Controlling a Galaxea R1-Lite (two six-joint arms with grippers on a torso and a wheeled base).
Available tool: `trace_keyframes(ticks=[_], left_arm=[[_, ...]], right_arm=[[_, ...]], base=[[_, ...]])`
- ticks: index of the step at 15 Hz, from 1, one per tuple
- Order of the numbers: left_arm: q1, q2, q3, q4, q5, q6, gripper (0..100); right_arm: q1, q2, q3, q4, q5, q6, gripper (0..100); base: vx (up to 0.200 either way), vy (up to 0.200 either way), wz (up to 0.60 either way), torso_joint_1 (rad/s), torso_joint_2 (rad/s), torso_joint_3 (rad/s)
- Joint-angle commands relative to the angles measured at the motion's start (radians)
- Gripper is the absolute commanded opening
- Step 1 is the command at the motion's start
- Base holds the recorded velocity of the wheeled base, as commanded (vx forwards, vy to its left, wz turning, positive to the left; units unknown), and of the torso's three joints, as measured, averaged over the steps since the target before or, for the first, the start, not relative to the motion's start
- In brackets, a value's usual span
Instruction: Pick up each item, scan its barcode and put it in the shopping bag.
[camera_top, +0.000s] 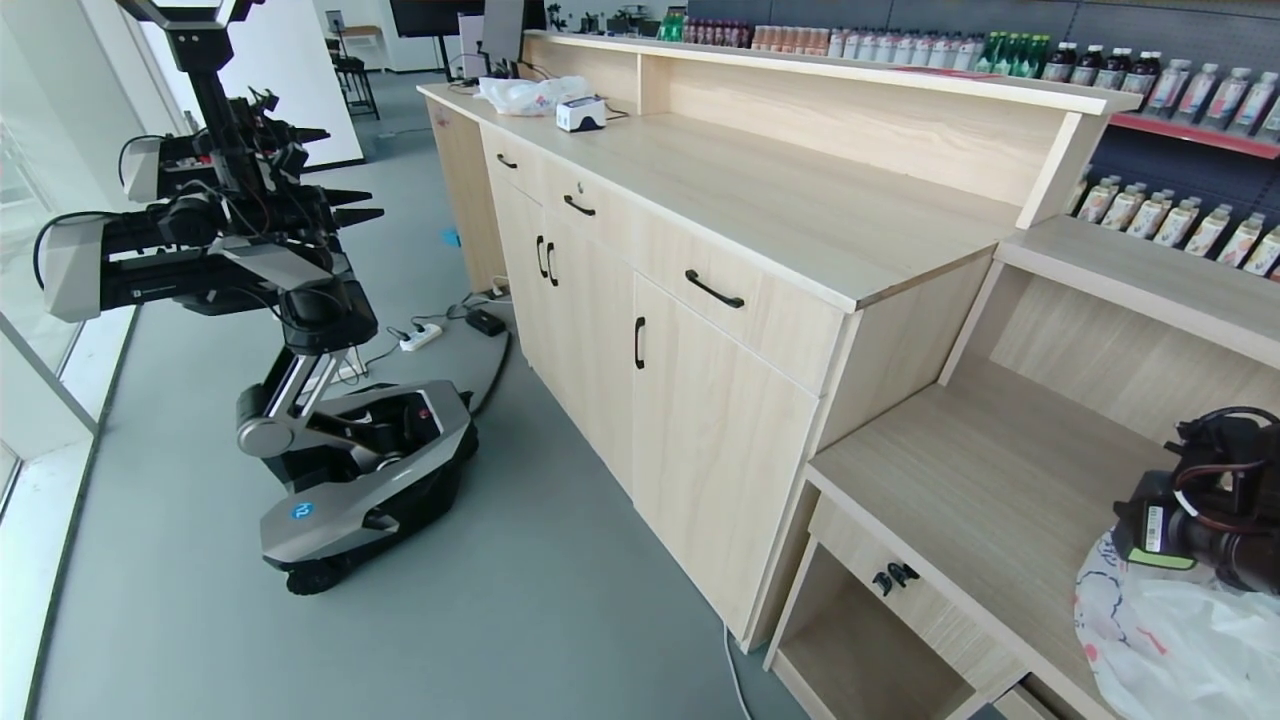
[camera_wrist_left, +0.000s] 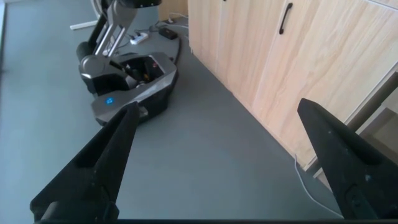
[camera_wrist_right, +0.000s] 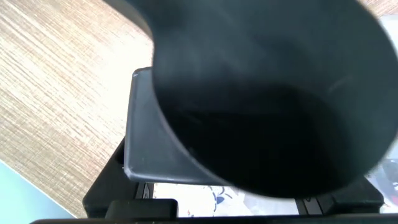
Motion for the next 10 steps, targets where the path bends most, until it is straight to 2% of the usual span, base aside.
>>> trace_keyframes(ticks=[1,10], left_arm=[[0.0,0.0,0.0,0.0,0.0,0.0,100],[0.0,0.0,0.0,0.0,0.0,0.0,100]], right_arm=[[-0.002,0.038,0.0,-0.002,0.0,-0.003,0],[-0.065,-0.103,0.037,0.026,-0.003,-0.133,0]], base=[[0.0,0.0,0.0,0.0,0.0,0.0],[0.0,0.0,0.0,0.0,0.0,0.0]])
